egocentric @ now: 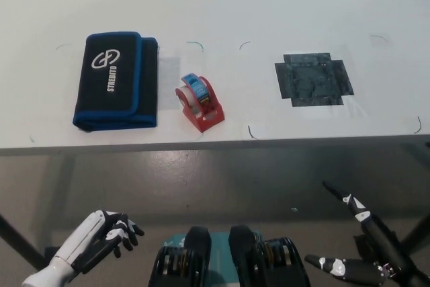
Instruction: Use the right hand to move the tape on the right hand side to the notebook on the left hand side
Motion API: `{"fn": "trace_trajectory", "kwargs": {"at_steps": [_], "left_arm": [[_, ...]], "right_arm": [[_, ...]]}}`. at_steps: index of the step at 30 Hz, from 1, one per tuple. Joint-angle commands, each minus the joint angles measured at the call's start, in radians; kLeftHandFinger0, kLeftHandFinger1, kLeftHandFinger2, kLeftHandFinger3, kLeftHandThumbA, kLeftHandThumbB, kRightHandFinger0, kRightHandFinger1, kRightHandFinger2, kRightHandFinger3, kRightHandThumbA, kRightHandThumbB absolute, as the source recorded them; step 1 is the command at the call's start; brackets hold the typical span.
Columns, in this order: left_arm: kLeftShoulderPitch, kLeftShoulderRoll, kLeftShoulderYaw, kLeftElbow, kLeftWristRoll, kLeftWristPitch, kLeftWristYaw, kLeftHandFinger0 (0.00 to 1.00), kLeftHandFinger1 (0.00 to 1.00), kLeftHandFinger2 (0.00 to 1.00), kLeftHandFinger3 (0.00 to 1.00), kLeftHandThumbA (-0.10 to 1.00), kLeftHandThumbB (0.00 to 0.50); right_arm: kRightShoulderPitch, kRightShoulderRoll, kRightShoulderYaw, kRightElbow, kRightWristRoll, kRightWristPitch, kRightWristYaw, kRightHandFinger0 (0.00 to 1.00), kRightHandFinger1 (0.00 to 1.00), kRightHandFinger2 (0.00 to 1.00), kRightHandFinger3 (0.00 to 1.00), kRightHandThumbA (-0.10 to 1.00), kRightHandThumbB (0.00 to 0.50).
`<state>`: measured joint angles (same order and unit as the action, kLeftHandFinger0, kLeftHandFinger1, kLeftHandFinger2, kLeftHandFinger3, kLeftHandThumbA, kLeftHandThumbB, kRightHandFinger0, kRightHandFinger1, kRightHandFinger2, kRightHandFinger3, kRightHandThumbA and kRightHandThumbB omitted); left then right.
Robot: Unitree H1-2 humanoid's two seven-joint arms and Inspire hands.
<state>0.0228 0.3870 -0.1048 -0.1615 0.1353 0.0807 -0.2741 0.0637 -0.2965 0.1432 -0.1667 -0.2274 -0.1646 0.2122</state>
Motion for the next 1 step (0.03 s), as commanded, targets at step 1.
{"fn": "trace_trajectory", "kwargs": {"at_steps": [1], "left_arm": [[0.007, 0.024, 0.009, -0.026, 0.003, -0.022, -0.007, 0.37, 0.41, 0.53, 0.81, 0.83, 0.12]], "right_arm": [[-0.015, -0.017, 0.005, -0.03, -0.025, -0.024, 0.004, 1.0, 1.0, 1.0, 1.0, 1.0, 0.262]]}}
